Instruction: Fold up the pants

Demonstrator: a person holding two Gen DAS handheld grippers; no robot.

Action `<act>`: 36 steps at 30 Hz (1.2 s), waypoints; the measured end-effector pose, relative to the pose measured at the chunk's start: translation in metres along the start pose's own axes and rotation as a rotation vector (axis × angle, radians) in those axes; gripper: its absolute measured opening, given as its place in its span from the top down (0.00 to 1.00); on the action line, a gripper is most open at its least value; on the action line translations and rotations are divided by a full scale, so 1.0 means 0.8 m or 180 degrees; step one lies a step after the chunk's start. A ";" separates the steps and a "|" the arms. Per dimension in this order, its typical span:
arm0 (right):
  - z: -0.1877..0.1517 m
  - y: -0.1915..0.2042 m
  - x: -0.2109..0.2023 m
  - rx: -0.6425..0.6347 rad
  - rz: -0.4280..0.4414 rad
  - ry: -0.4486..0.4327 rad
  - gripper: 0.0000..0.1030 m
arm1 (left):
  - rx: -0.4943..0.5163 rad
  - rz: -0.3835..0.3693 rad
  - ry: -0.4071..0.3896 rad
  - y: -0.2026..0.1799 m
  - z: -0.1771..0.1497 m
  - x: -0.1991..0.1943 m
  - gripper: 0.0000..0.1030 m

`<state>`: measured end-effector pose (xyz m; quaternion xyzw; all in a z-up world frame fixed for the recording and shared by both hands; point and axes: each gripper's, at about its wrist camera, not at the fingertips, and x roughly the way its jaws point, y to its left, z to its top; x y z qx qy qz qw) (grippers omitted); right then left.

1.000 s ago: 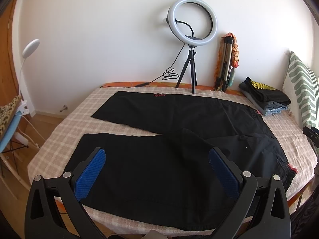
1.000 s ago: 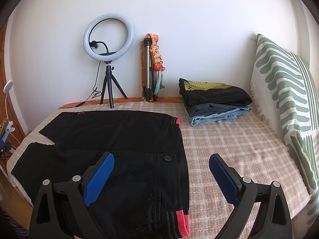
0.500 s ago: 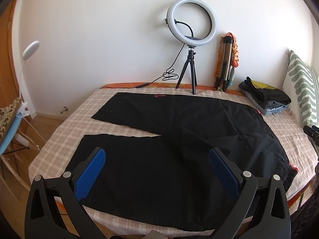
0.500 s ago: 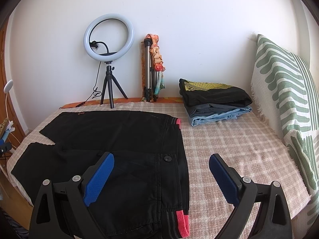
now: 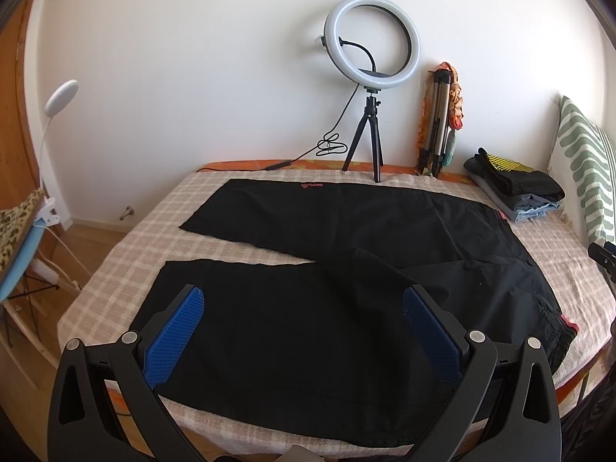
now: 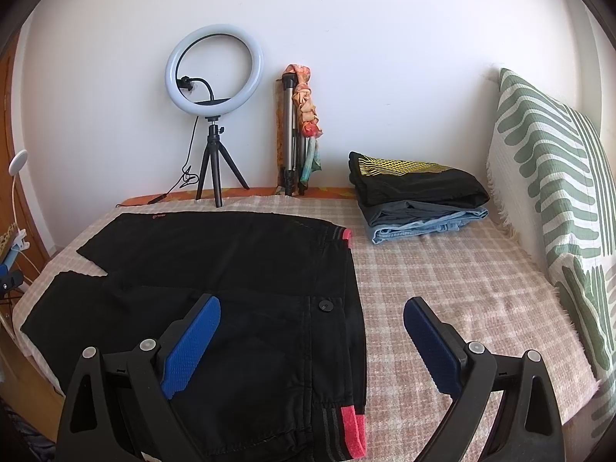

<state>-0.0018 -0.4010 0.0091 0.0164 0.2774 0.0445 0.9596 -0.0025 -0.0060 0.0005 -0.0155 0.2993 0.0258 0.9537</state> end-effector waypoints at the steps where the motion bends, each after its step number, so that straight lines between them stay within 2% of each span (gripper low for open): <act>1: 0.000 0.000 0.000 0.0005 0.0000 -0.0001 0.06 | 0.0002 0.0001 0.0000 0.000 0.000 0.000 0.00; 7: -0.002 -0.002 -0.001 0.0044 0.0077 0.0025 0.07 | 0.0034 0.0032 -0.0020 0.002 -0.002 0.002 0.00; 9: -0.004 -0.005 -0.001 0.0063 0.0149 0.0044 0.14 | 0.0066 0.0077 -0.0016 0.003 -0.004 0.003 0.00; 13: -0.011 -0.007 0.002 0.0031 0.0260 0.0117 0.20 | 0.0021 0.0051 -0.0072 0.016 -0.009 0.004 0.02; 17: -0.022 -0.008 0.006 -0.0052 0.0399 0.0209 0.24 | -0.0031 0.0030 -0.0018 0.033 -0.011 0.008 0.16; 20: -0.032 -0.004 0.010 -0.0253 0.0536 0.0307 0.24 | -0.0028 0.0086 0.0053 0.047 -0.008 0.010 0.22; 21: -0.036 -0.003 0.012 -0.0325 0.0595 0.0338 0.24 | -0.0012 0.0103 0.0082 0.051 -0.007 0.011 0.28; 30: -0.075 0.030 0.015 -0.0843 0.1114 0.0631 0.25 | 0.0304 0.0117 0.0338 0.086 -0.007 0.020 0.51; 33: -0.090 0.057 0.010 -0.1152 0.1280 0.0689 0.25 | 0.0300 0.0102 0.0478 0.104 -0.012 0.025 0.57; 36: -0.104 0.084 0.009 -0.1389 0.1427 0.0781 0.25 | 0.0251 0.0116 0.0610 0.125 -0.019 0.029 0.57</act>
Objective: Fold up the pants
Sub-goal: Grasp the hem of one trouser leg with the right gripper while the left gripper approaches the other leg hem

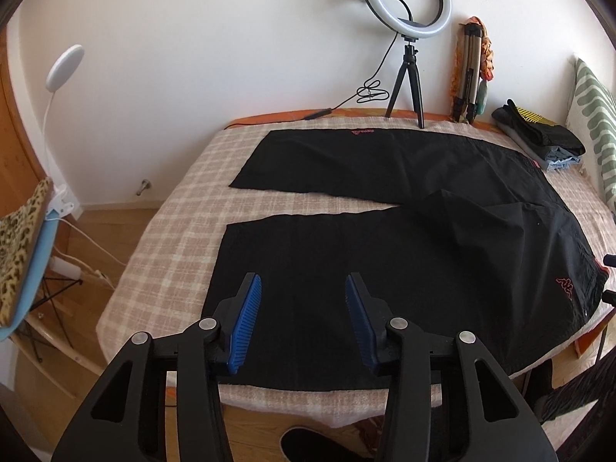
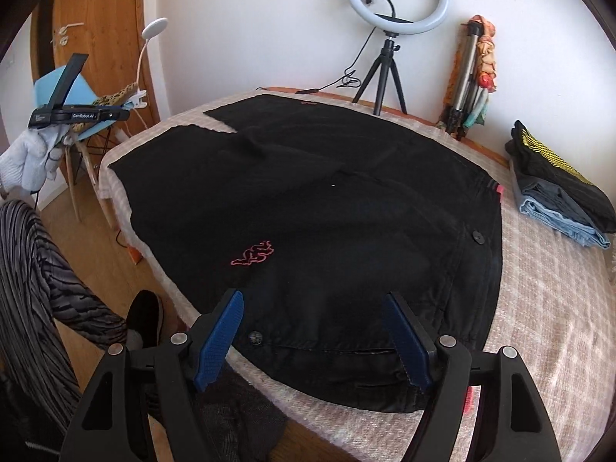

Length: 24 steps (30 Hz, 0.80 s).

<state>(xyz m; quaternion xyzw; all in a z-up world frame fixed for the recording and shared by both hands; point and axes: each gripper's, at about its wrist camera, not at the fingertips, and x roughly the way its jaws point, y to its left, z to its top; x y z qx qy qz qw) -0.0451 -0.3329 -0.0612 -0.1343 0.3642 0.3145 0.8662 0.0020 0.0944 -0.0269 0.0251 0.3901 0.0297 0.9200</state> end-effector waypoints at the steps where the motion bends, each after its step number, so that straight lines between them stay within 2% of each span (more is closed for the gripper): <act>1: 0.001 0.008 0.005 -0.0077 0.0039 0.0032 0.25 | -0.0011 0.0013 0.0039 0.006 -0.003 0.002 0.57; 5: 0.003 0.043 0.021 -0.0477 0.0105 0.0137 0.26 | -0.0013 0.0094 0.0186 0.030 -0.019 0.010 0.57; 10: 0.005 0.075 0.045 -0.0882 0.0086 0.0291 0.36 | -0.0088 0.0079 0.0253 0.054 -0.028 0.011 0.57; 12: 0.005 0.080 0.053 -0.0960 0.0102 0.0366 0.40 | -0.0016 0.0103 0.0261 0.055 -0.027 0.012 0.57; 17: 0.005 0.095 0.065 -0.1197 0.0023 0.0479 0.45 | 0.0266 -0.0023 0.0281 0.055 -0.019 0.021 0.57; 19: 0.006 0.098 0.069 -0.1273 -0.0013 0.0533 0.50 | 0.0413 -0.0049 0.0303 0.053 -0.018 0.025 0.57; 21: 0.010 0.098 0.070 -0.1302 -0.0030 0.0584 0.61 | 0.0496 -0.0087 0.0332 0.053 -0.019 0.028 0.57; 24: 0.022 0.094 0.069 -0.1216 0.0013 0.0637 0.73 | 0.0580 -0.0197 0.0350 0.051 -0.023 0.030 0.57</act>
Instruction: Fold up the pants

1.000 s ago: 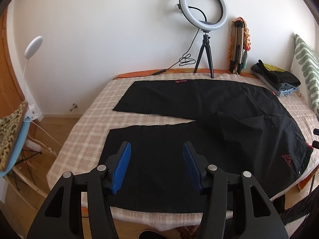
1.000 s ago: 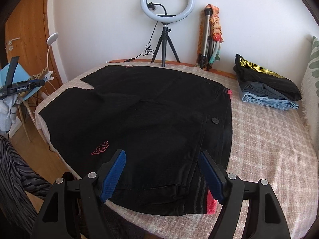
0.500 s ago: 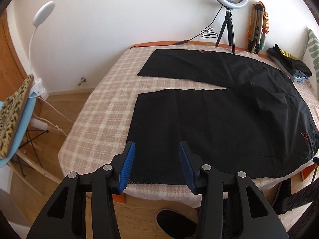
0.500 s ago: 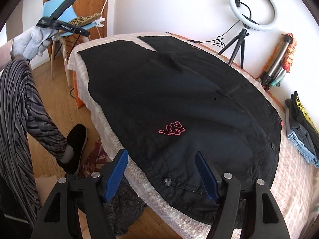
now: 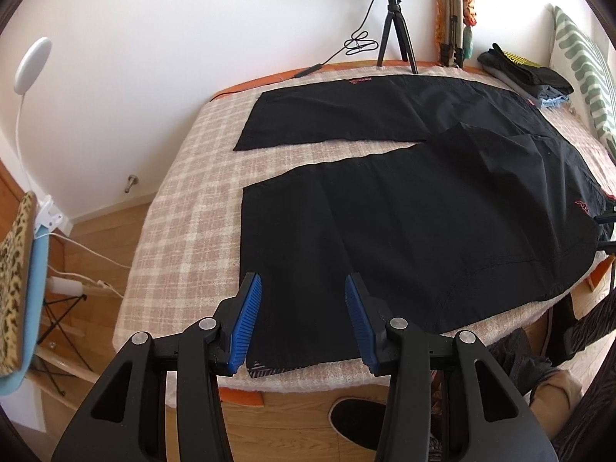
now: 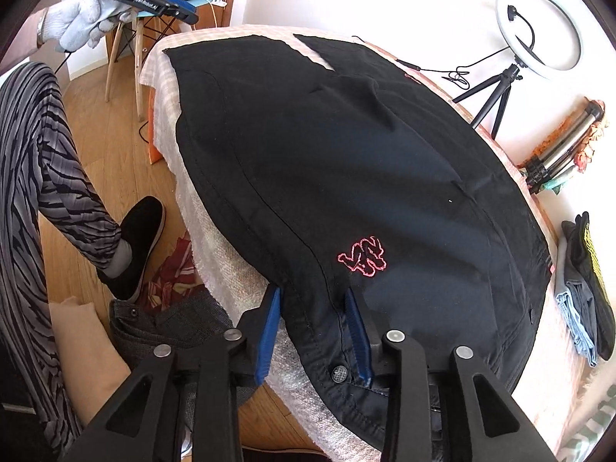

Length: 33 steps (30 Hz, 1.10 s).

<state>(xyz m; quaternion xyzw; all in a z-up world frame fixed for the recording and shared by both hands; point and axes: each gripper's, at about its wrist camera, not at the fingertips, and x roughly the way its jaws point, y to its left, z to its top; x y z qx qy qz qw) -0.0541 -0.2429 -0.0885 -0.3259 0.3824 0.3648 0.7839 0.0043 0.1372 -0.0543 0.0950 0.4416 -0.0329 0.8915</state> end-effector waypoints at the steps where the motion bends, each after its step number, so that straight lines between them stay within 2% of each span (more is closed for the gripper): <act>1: 0.004 -0.003 -0.002 0.0014 -0.0008 0.0008 0.75 | 0.0039 -0.0034 -0.0006 -0.002 -0.002 0.000 0.57; 3: 0.013 -0.006 -0.007 -0.0021 -0.0061 0.0000 0.84 | 0.0125 -0.0097 -0.0003 -0.008 -0.006 0.003 0.57; 6: 0.031 -0.014 -0.014 -0.0019 -0.0181 -0.0010 0.91 | 0.0302 -0.0209 0.0018 -0.020 -0.015 0.007 0.57; 11: 0.066 -0.046 -0.022 0.0068 -0.0387 -0.0077 0.92 | 0.0511 -0.0371 0.0031 -0.037 -0.030 0.012 0.55; 14: 0.086 -0.066 -0.026 0.0136 -0.0507 -0.0107 0.93 | 0.0570 -0.0428 0.0021 -0.041 -0.034 0.011 0.50; 18: 0.102 -0.087 -0.027 0.0229 -0.0546 -0.0132 0.93 | 0.0665 -0.0406 -0.0012 -0.046 -0.036 0.013 0.50; 22: 0.107 -0.095 -0.022 0.0274 -0.0566 -0.0101 0.93 | 0.0626 -0.0466 -0.0030 -0.052 -0.036 0.014 0.50; 25: 0.107 -0.098 -0.022 0.0324 -0.0543 -0.0095 0.93 | 0.0750 -0.0384 -0.0041 -0.068 -0.040 0.016 0.50; 28: 0.107 -0.103 -0.021 0.0375 -0.0518 -0.0107 0.93 | 0.0883 -0.0155 -0.0102 -0.083 -0.040 0.022 0.50; 30: 0.106 -0.105 -0.022 0.0399 -0.0512 -0.0112 0.93 | 0.0854 -0.0079 -0.0141 -0.086 -0.037 0.026 0.50; 33: 0.103 -0.107 -0.028 0.0426 -0.0484 -0.0124 0.93 | 0.0800 0.0161 -0.0168 -0.082 -0.030 0.036 0.50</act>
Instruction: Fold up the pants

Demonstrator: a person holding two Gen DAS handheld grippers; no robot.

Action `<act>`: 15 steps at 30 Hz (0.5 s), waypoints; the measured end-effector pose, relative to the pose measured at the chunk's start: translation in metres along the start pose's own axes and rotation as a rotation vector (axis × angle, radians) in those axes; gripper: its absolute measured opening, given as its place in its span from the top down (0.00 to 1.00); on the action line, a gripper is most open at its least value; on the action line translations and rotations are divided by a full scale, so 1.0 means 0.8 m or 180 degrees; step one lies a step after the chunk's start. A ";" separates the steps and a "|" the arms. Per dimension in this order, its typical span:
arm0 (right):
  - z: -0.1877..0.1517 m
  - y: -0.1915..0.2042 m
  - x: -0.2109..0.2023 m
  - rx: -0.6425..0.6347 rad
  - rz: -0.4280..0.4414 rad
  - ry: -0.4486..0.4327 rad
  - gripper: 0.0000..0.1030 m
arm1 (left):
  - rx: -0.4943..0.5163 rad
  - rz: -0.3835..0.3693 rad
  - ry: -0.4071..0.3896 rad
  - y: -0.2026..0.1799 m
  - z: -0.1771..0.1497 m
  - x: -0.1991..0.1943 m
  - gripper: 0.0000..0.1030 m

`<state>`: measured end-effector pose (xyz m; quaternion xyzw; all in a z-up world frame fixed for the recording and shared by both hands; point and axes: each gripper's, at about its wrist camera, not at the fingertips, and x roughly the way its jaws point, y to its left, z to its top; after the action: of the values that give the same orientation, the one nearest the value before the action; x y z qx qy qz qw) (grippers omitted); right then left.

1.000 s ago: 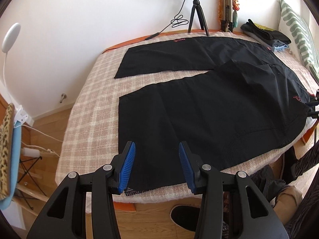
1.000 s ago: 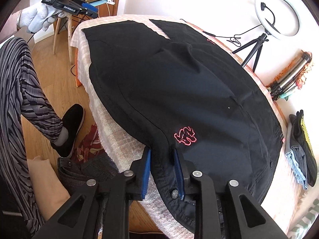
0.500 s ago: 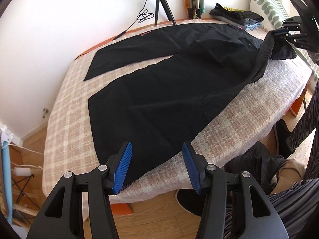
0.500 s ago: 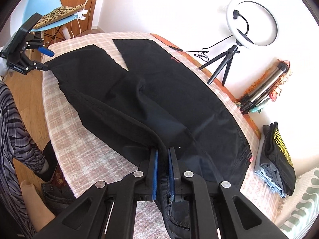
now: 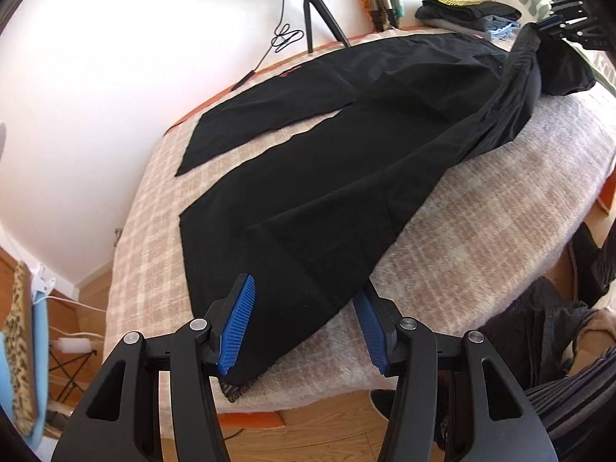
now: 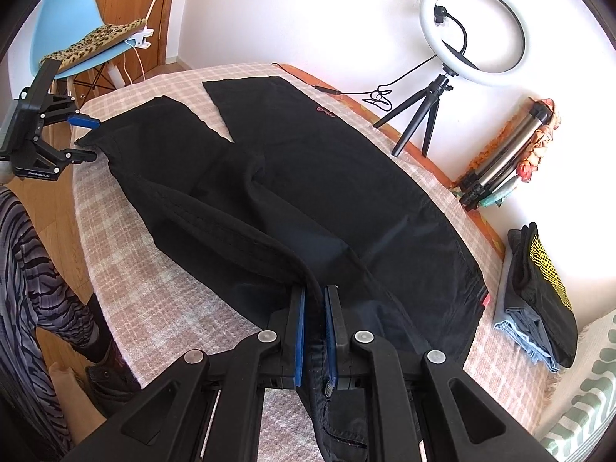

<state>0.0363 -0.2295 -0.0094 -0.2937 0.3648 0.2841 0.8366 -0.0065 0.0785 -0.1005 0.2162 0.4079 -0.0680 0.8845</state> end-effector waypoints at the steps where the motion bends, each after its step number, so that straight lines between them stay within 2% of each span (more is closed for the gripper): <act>1: -0.002 -0.001 -0.002 0.0012 0.0012 -0.0004 0.93 | -0.0039 0.0042 -0.0007 0.004 0.001 0.002 0.50; 4: -0.006 0.001 -0.008 0.0037 0.0036 -0.0008 0.93 | -0.0225 0.0156 0.0006 0.023 0.003 0.009 0.51; 5: -0.008 0.002 -0.010 0.0048 0.0047 -0.0012 0.93 | -0.0294 0.0177 -0.0004 0.029 0.003 0.010 0.61; 6: -0.011 0.002 -0.012 0.0060 0.0061 -0.0018 0.93 | -0.0365 0.0178 -0.0007 0.036 0.003 0.011 0.78; 7: -0.013 0.004 -0.014 0.0078 0.0077 -0.0024 0.93 | -0.0444 0.0164 -0.0004 0.041 0.003 0.012 0.85; 9: -0.017 0.009 -0.019 0.0096 0.0101 -0.0044 0.93 | -0.0622 0.0089 -0.0091 0.053 0.004 0.008 0.92; 15: -0.026 0.020 -0.036 0.0109 -0.0026 -0.0158 0.93 | -0.1037 0.0035 -0.0489 0.072 0.020 -0.018 0.97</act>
<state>-0.0008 -0.2410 -0.0033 -0.2736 0.3475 0.2817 0.8515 0.0121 0.1221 -0.0614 0.0664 0.3436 -0.0125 0.9367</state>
